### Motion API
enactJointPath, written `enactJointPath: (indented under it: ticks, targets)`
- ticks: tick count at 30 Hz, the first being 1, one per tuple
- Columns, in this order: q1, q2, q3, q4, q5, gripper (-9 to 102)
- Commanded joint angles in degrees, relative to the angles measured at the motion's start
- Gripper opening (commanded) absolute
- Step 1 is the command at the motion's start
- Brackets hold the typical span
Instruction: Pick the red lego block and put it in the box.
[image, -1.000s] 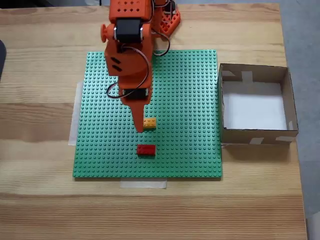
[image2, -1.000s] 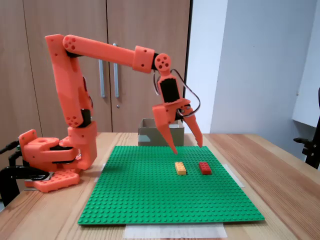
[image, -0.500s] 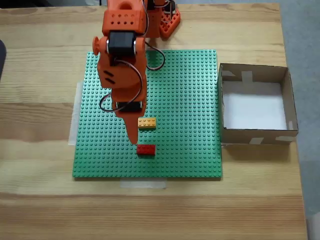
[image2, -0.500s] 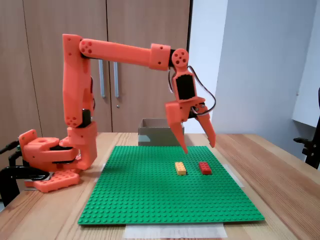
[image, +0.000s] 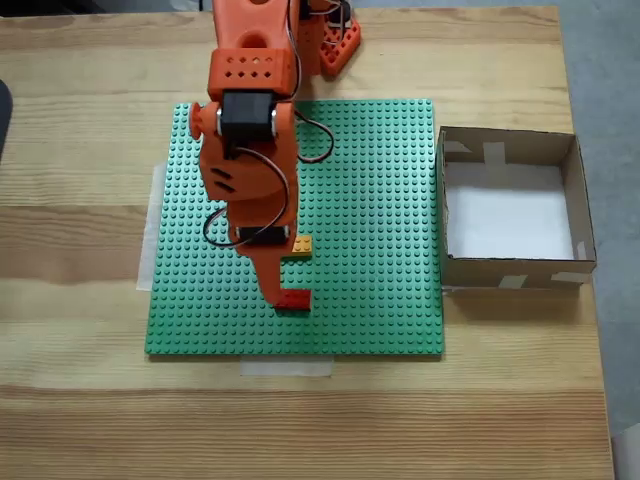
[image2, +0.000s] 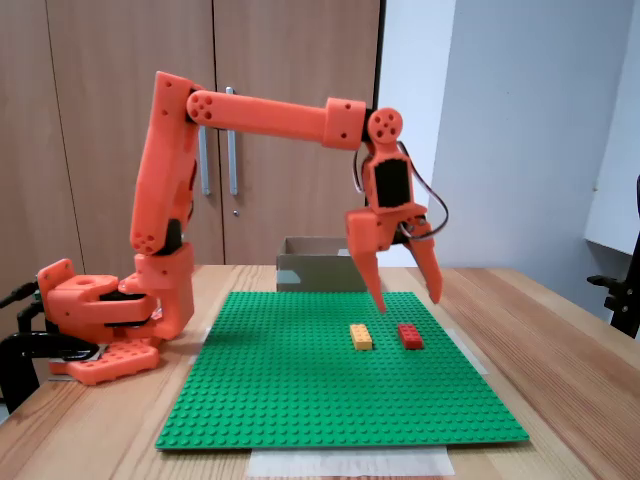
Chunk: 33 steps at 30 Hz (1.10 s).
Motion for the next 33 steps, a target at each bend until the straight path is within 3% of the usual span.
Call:
enactJointPath:
  ticks: [1, 33]
  targets:
    - [-0.7, -0.7, -1.8, -0.6, 0.1, 31]
    - [-0.8, -9.0, -6.2, -4.4, 0.0, 29]
